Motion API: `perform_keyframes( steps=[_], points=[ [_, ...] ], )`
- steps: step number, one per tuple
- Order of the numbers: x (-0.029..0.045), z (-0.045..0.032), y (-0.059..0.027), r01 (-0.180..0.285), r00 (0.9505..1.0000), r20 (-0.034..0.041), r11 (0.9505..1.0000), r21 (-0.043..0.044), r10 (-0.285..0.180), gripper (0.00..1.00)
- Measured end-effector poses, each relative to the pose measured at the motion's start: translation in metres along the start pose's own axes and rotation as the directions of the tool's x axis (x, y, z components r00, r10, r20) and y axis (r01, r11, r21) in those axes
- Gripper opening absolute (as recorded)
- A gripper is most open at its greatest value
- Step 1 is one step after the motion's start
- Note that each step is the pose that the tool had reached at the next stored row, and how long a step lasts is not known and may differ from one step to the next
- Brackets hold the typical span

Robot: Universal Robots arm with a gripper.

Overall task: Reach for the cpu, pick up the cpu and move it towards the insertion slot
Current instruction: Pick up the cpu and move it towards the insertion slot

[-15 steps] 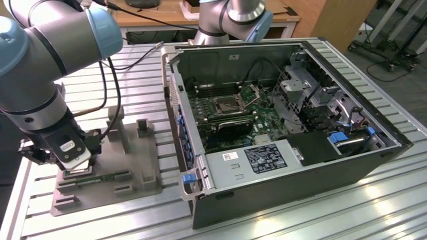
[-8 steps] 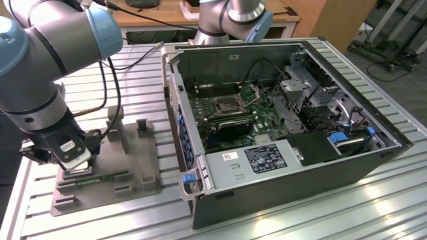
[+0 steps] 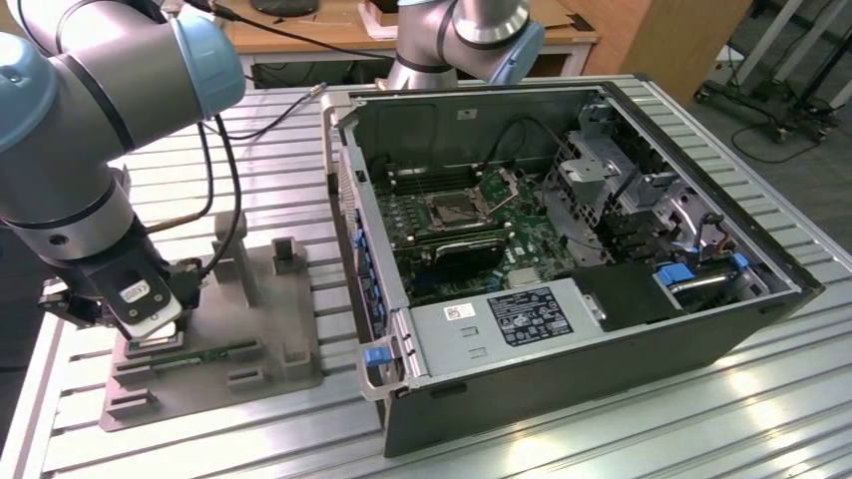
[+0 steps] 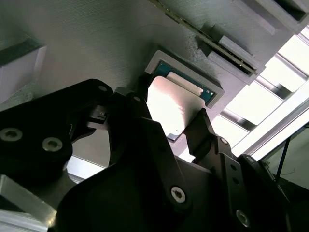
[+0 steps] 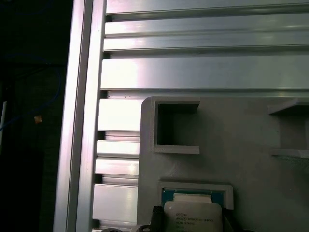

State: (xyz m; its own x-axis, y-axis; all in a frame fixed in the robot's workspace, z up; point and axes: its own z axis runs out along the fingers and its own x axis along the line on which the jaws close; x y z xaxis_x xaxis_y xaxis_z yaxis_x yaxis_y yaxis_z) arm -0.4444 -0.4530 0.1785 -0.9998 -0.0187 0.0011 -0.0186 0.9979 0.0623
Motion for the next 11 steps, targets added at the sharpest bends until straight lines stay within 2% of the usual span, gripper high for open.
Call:
perform_keyframes(
  steps=[6,11],
  points=[
    [0.0,-0.0025,0.0001,0.0,1.0,0.0001,1.0,0.0,0.0,0.55],
    [0.0,-0.0076,0.0005,0.0,1.0,0.0,1.0,0.0,0.0,0.55]
  ],
)
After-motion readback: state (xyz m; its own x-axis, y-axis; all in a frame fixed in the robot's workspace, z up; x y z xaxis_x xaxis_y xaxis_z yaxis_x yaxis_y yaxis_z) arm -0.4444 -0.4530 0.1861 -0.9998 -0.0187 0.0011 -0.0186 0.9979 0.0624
